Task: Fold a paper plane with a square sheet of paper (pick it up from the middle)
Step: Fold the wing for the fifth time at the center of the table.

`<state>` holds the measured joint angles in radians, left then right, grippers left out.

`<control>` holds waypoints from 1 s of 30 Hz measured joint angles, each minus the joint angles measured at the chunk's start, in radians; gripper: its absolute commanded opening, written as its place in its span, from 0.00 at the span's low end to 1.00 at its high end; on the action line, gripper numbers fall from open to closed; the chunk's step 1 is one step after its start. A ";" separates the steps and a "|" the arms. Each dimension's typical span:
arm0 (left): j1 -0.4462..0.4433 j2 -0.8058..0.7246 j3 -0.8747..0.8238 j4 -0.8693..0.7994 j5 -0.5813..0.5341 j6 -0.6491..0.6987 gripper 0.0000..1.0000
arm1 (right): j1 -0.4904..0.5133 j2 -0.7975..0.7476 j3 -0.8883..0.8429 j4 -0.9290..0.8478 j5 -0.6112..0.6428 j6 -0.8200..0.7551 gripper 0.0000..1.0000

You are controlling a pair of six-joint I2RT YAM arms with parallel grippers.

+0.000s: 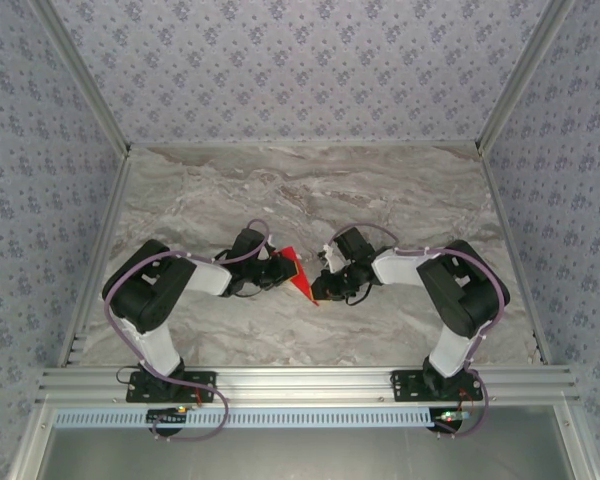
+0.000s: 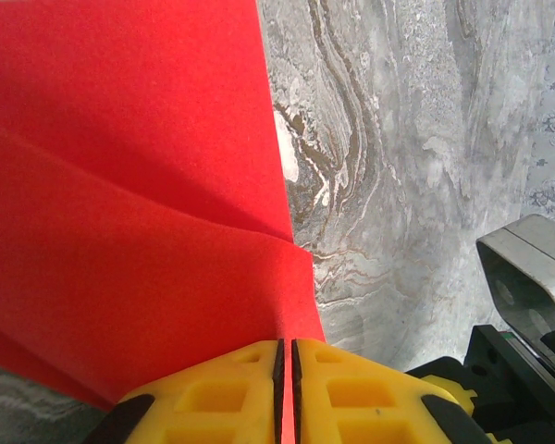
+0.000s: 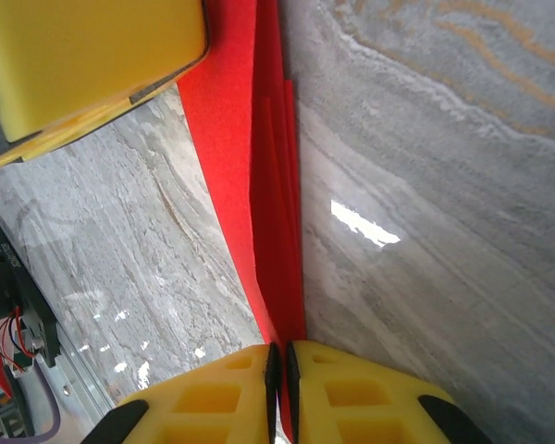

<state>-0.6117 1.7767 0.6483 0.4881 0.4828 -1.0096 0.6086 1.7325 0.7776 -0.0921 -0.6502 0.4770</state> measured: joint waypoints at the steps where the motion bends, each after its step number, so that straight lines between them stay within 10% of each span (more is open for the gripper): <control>1: 0.000 0.000 0.000 0.000 0.000 0.000 0.13 | 0.000 0.000 0.000 0.001 0.000 0.000 0.14; 19: 0.000 0.000 0.000 -0.001 0.000 0.000 0.13 | 0.016 -0.030 -0.022 -0.043 0.018 -0.003 0.13; 30: 0.000 0.000 0.000 -0.001 0.000 0.000 0.13 | 0.020 -0.197 -0.029 -0.065 0.124 0.011 0.33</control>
<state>-0.6117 1.7767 0.6483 0.4870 0.4828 -1.0096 0.6289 1.5356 0.7483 -0.1574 -0.5259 0.4881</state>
